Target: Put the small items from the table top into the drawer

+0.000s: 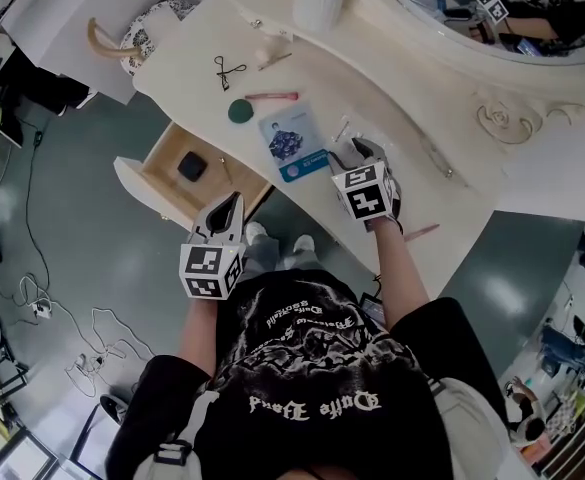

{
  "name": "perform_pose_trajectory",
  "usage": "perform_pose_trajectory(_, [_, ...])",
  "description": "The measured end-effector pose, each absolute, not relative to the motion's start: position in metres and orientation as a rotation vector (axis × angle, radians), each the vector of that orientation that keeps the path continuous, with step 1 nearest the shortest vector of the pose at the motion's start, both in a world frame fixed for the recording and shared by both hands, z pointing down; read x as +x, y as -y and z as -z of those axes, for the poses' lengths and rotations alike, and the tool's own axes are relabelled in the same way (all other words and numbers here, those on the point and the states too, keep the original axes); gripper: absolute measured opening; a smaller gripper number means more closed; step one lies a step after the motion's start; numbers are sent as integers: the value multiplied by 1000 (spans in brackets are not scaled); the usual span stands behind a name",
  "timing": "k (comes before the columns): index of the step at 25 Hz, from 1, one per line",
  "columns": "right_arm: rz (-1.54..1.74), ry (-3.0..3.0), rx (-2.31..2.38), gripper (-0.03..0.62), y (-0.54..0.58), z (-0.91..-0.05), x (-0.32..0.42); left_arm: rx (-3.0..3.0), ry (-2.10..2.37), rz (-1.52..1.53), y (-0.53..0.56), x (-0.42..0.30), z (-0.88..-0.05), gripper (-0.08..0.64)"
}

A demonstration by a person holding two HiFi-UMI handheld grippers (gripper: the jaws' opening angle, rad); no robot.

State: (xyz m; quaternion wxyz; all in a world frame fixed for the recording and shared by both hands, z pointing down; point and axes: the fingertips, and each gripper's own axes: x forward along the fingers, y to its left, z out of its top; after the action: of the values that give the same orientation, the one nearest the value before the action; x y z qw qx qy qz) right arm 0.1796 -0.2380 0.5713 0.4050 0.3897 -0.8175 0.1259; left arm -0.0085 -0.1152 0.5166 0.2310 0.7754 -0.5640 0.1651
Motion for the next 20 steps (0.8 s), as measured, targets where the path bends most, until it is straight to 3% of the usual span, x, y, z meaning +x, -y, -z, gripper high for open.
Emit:
perform_pose_trajectory(14, [-524, 2078, 1007, 235, 240, -584, 186, 2117, 1577, -447, 123, -16, -515, 15])
perform_pose_trajectory(20, [-528, 2076, 1026, 130, 240, -583, 184, 2129, 1568, -448, 124, -12, -514, 15])
